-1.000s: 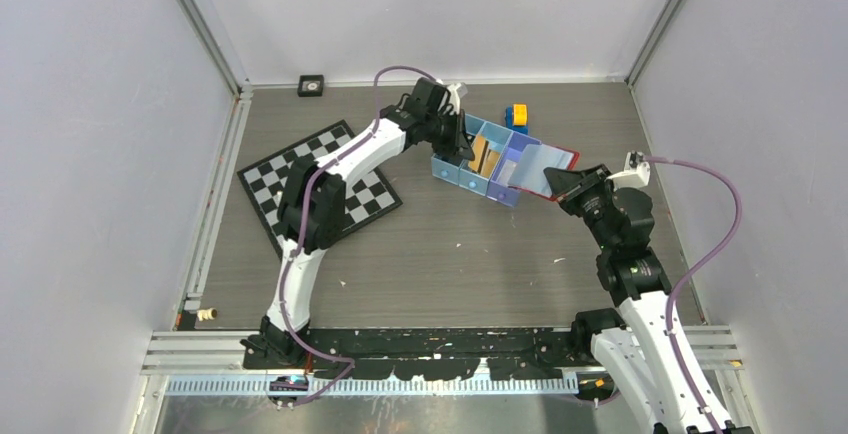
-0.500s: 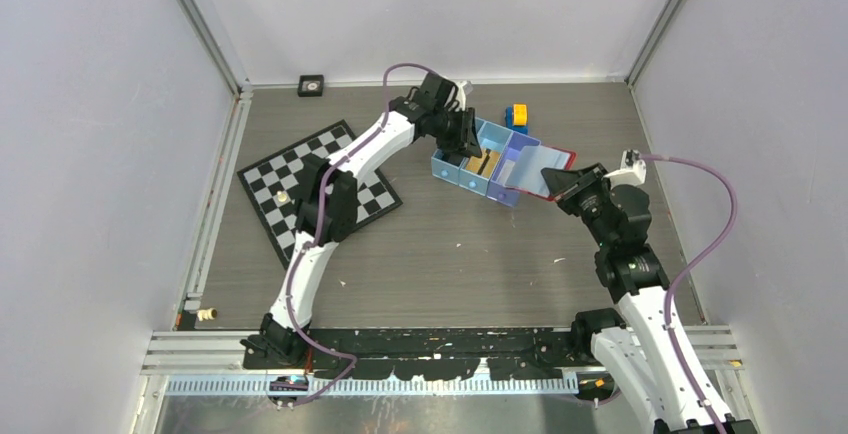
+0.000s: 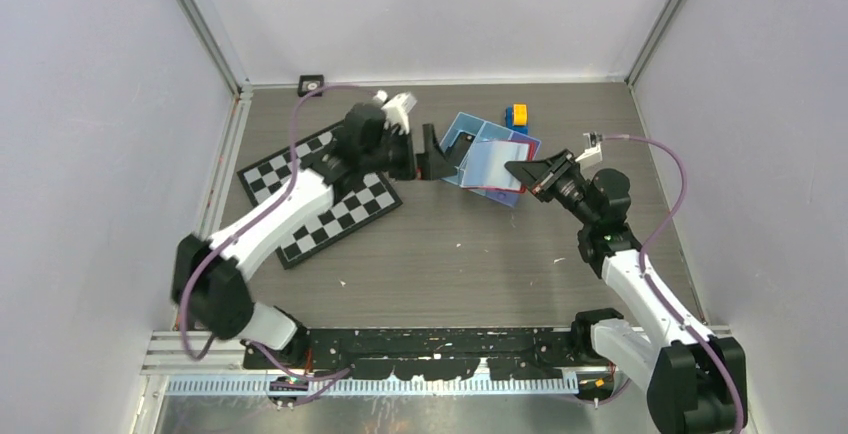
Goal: Take the credit cards out of the card holder
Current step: Place the credit card in the storage box, then remove the credit card from the card holder.
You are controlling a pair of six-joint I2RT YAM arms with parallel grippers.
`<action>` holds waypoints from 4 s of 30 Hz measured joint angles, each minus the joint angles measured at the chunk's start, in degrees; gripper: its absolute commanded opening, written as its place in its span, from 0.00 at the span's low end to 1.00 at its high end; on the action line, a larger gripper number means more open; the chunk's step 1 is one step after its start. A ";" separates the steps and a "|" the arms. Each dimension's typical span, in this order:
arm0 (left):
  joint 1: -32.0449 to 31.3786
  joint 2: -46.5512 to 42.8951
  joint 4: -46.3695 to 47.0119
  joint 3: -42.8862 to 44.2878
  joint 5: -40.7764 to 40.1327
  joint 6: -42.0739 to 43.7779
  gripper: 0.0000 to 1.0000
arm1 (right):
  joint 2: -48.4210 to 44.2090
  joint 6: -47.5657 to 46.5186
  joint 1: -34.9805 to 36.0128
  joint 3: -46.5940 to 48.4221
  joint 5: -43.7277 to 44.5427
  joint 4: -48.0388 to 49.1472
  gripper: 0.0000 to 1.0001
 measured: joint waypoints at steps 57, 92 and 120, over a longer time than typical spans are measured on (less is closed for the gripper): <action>9.33 -8.63 67.60 -41.00 13.27 -27.89 0.00 | 15.26 0.72 10.95 3.78 -7.78 9.22 0.02; 9.44 -5.14 59.82 -38.84 13.99 -26.27 0.00 | 23.08 -2.58 18.49 10.91 -7.61 3.17 0.15; 9.42 -3.32 58.75 -37.53 14.51 -28.00 0.00 | 21.77 0.17 19.17 10.32 -7.58 7.41 0.51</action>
